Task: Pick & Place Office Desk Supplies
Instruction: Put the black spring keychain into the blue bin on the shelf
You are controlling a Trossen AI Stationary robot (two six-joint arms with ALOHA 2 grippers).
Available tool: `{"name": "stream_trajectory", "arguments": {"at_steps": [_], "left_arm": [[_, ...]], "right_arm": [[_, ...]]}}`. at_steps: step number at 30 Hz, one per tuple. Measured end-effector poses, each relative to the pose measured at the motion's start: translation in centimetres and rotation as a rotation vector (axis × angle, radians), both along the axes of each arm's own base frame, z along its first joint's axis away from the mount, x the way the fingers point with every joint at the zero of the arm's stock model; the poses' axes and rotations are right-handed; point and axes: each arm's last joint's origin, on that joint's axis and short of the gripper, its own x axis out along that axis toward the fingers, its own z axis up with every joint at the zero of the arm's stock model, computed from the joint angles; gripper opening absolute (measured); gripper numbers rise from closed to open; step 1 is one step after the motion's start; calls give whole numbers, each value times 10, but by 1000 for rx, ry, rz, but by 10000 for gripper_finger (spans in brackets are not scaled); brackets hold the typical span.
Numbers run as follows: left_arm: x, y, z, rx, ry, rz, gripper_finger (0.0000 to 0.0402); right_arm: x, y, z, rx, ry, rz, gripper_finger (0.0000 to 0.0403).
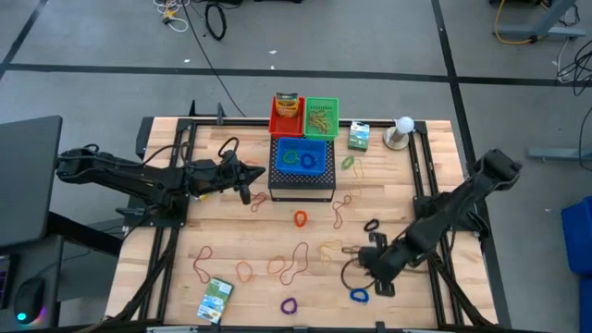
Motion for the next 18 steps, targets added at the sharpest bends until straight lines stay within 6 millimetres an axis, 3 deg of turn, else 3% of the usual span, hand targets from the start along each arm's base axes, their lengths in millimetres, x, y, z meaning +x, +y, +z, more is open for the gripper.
{"name": "stream_trajectory", "arguments": {"at_steps": [5, 10, 18], "left_arm": [[0, 0, 0, 0, 3, 0, 9], [0, 0, 0, 1, 4, 0, 9], [0, 0, -3, 16, 34, -9, 9]], "right_arm": [[-7, 6, -17, -84, 100, 44, 163], [-15, -11, -22, -243, 210, 63, 218], [-6, -38, -22, -333, 282, 182, 231]]}}
